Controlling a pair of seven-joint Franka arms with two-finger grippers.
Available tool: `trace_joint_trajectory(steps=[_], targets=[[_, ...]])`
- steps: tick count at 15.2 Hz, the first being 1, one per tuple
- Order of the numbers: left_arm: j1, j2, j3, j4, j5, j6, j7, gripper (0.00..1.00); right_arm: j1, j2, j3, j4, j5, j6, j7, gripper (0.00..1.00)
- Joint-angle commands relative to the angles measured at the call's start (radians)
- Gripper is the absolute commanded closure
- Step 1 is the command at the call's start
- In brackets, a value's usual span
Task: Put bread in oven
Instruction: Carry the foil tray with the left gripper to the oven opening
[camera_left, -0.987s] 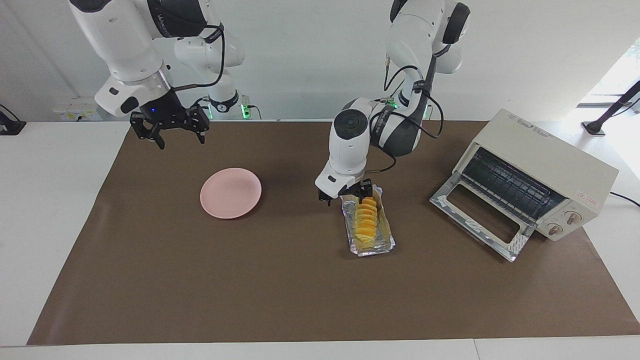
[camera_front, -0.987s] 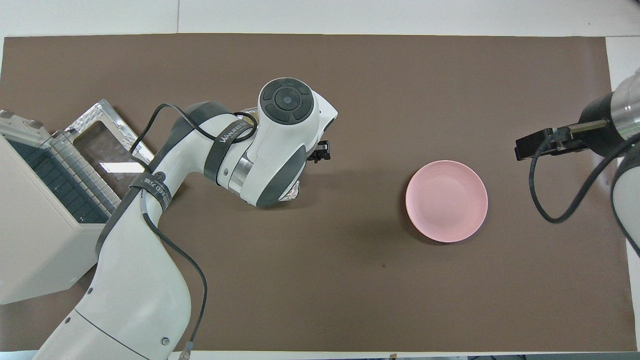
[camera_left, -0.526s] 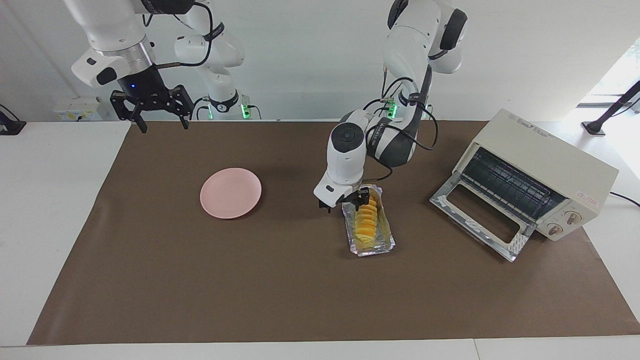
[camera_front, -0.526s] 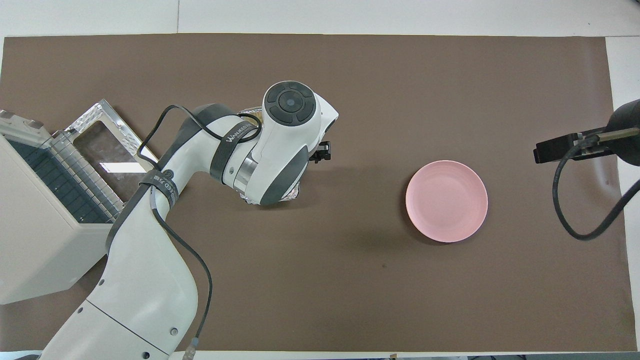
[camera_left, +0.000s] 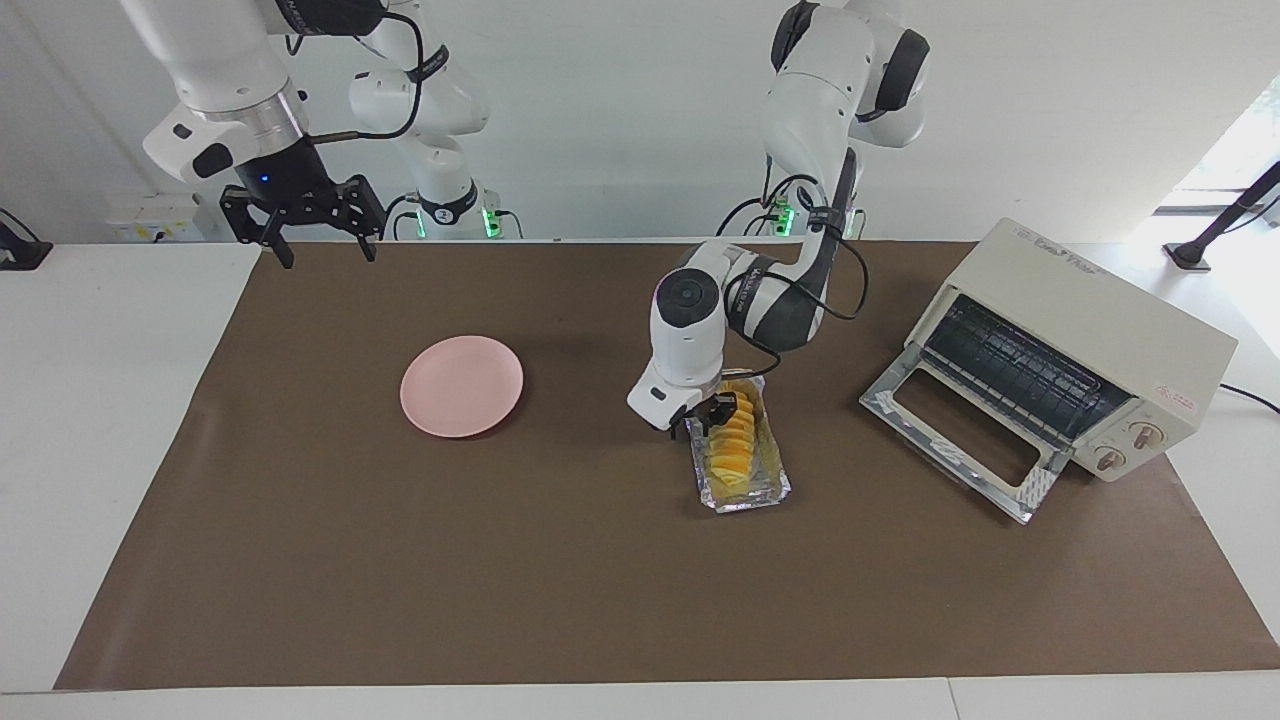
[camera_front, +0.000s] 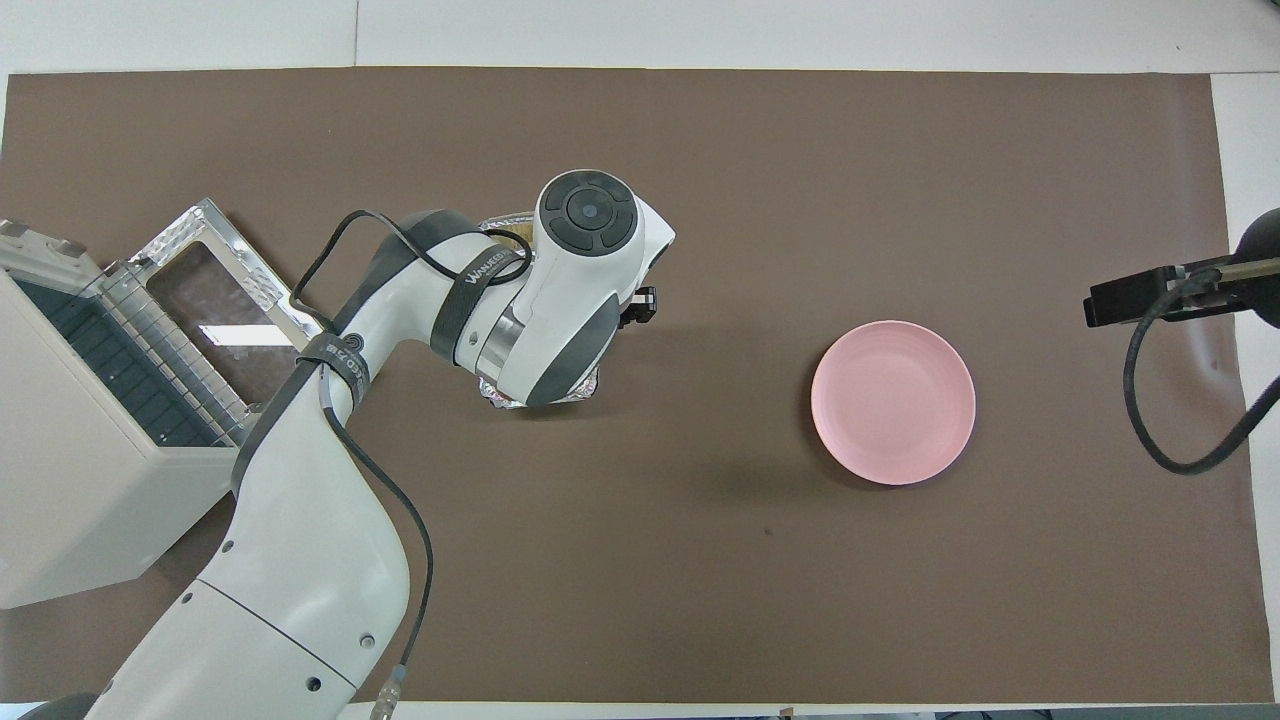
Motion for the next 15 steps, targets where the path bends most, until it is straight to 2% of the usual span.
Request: trace_joint_trajectory(steps=[1, 2, 3, 10, 12, 15], targets=[[-0.014, 0.016, 0.014, 0.029, 0.021, -0.015, -0.016, 0.86, -0.025, -0.015, 0.012, -0.017, -0.008, -0.015, -0.028, 0.0], [-0.014, 0.016, 0.016, 0.029, 0.021, -0.015, -0.016, 0.96, -0.028, -0.015, 0.012, -0.016, -0.009, -0.019, -0.034, 0.0], [-0.014, 0.016, 0.016, 0.029, 0.019, -0.015, -0.016, 1.0, -0.028, -0.015, 0.012, -0.016, -0.009, -0.028, -0.044, 0.0], [0.007, 0.006, 0.045, 0.047, 0.007, -0.05, -0.029, 1.0, -0.021, -0.025, 0.014, -0.019, -0.008, -0.041, -0.041, 0.0], [0.01, 0.009, 0.086, 0.117, 0.004, -0.119, -0.029, 1.0, -0.021, -0.025, 0.014, -0.019, -0.008, -0.044, -0.041, 0.0], [0.013, 0.051, 0.172, 0.277, -0.01, -0.269, -0.032, 1.0, -0.021, -0.025, 0.012, -0.019, -0.008, -0.044, -0.041, 0.0]])
